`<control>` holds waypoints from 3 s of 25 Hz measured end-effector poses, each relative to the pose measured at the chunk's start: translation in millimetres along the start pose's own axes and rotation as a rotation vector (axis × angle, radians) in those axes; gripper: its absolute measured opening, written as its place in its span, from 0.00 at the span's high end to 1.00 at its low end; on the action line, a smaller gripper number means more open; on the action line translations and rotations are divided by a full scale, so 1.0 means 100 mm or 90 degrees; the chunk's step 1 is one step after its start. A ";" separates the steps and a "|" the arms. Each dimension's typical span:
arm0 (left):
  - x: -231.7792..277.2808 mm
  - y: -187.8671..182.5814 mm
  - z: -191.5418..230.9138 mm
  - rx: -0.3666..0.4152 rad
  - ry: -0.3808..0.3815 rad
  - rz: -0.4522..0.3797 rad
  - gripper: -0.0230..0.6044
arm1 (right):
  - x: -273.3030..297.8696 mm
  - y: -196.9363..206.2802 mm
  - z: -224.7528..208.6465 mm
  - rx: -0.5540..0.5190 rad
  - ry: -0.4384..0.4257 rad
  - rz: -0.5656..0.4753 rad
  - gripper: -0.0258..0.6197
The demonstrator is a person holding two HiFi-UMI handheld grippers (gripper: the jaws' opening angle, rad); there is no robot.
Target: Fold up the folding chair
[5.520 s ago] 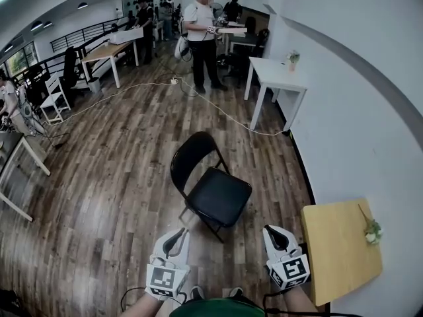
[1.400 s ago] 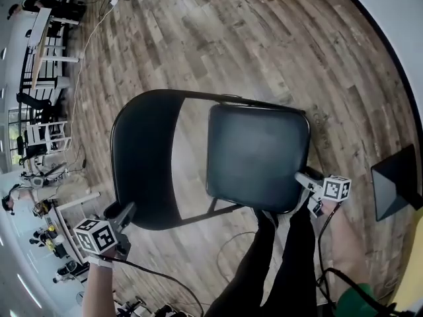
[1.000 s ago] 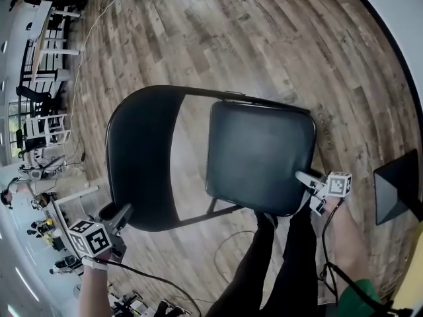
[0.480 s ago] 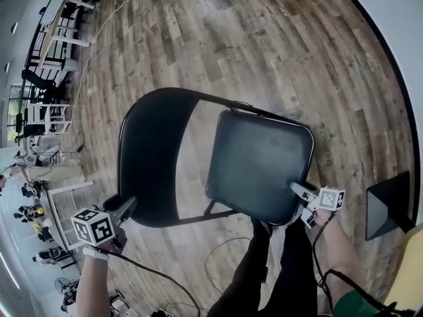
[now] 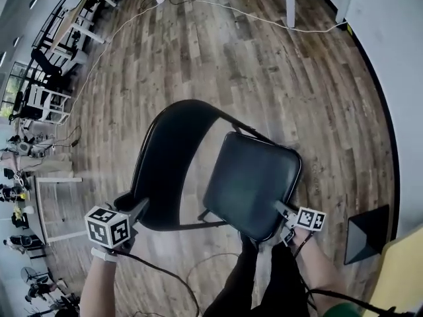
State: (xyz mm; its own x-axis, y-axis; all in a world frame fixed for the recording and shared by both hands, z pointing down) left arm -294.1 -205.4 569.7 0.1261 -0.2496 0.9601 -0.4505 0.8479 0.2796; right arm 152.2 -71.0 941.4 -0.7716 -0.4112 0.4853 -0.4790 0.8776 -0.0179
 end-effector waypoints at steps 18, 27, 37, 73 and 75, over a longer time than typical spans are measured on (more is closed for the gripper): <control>-0.88 -0.17 0.67 -0.015 0.028 -0.079 0.68 | 0.56 -0.01 2.28 0.001 0.023 -0.008 0.55; -1.14 -0.10 0.76 -0.044 0.004 -0.126 0.69 | 1.03 0.08 3.09 0.016 0.153 -0.026 0.65; -1.33 -0.21 0.35 -0.012 -0.077 -0.142 0.69 | 1.43 -0.05 3.65 0.014 0.152 0.053 0.67; -1.47 -0.19 0.39 -0.027 -0.181 -0.185 0.67 | 1.13 -0.39 4.90 -0.187 0.056 0.104 0.60; -1.50 -0.16 0.38 -0.031 -0.175 -0.192 0.67 | 0.96 -0.34 5.04 -0.209 0.042 0.090 0.65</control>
State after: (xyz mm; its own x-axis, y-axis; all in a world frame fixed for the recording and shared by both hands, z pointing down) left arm -339.1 -199.3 421.2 0.0025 -0.5999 0.8001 -0.3856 0.7376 0.5543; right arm -116.6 -264.4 547.9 -0.7869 -0.2726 0.5536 -0.2015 0.9615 0.1870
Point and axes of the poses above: the fingertips, and each gripper's own axes: x forward along the fingers, z to its left, y out of its underside, the point moved 9 cm from there along -x, backward along the fingers, and after that the axes turned 10 degrees about z, right-handed, at the moved point
